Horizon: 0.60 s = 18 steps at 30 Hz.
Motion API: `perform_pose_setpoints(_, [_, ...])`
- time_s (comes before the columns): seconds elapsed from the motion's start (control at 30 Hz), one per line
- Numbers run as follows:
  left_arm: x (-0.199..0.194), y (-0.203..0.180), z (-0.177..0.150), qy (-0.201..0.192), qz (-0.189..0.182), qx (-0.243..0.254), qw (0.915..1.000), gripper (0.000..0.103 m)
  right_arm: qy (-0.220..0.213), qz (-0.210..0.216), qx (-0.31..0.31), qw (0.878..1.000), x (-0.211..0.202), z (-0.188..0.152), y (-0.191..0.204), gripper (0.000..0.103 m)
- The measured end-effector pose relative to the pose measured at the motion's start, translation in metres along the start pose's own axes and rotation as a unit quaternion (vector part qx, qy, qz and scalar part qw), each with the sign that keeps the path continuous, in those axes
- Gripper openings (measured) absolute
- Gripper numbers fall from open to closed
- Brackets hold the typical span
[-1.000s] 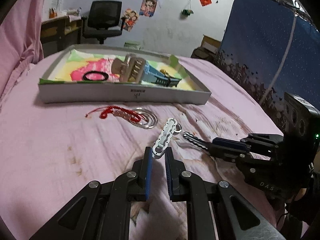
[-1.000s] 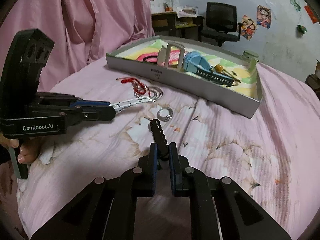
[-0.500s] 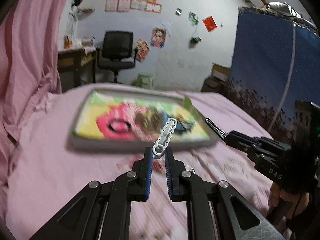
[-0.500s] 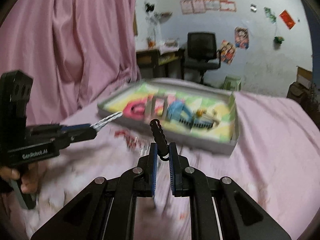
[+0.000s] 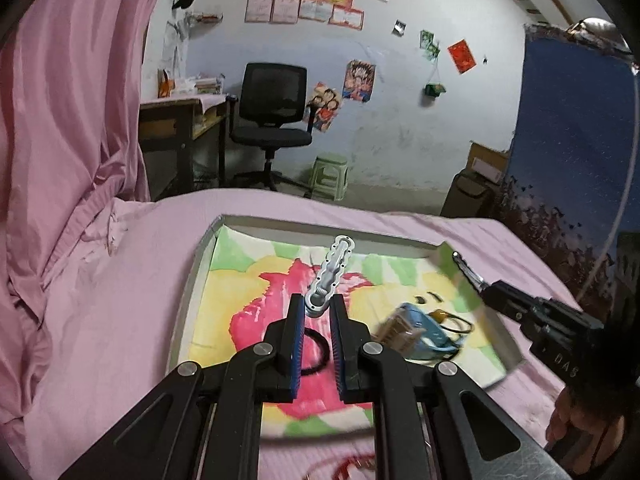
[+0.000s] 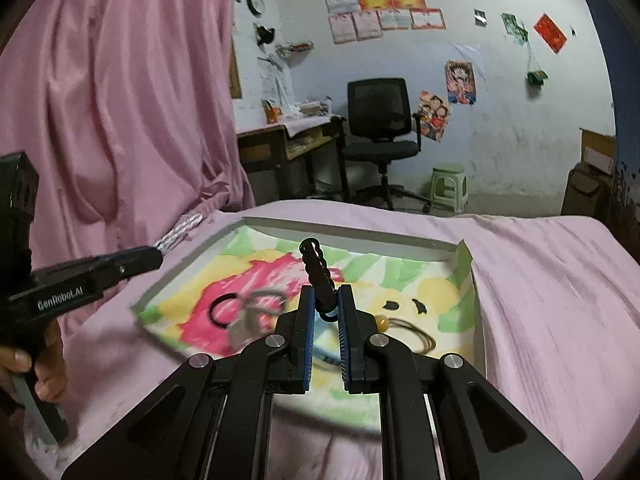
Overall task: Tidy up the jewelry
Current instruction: 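Carry the keychain into the tray with both tools and open them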
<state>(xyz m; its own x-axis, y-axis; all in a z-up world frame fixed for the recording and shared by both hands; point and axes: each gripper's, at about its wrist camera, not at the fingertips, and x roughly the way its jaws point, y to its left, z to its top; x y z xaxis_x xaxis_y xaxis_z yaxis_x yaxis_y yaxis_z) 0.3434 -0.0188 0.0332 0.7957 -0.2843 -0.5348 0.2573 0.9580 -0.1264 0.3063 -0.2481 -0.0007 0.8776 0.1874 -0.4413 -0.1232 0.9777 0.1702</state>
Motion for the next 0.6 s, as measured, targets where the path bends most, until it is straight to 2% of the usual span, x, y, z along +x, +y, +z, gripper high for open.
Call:
perform_pose_setpoints(0.2, [0.031, 0.002, -0.004, 0.019, 0.017, -0.002, 0.9997, 0.012, 0.029, -0.02, 0.025, 0.999, 0.042, 0.0, -0.017, 0.01])
perform_pose_setpoints(0.33, [0.043, 0.006, -0.005, 0.029, 0.027, -0.008, 0.9992, 0.012, 0.043, -0.026, 0.02, 0.999, 0.055, -0.006, -0.02, 0.01])
perform_pose_setpoints(0.6, [0.058, 0.009, -0.008, 0.05, 0.021, -0.013, 0.9984, 0.012, 0.064, -0.03, 0.02, 0.997, 0.07, -0.014, -0.023, 0.01])
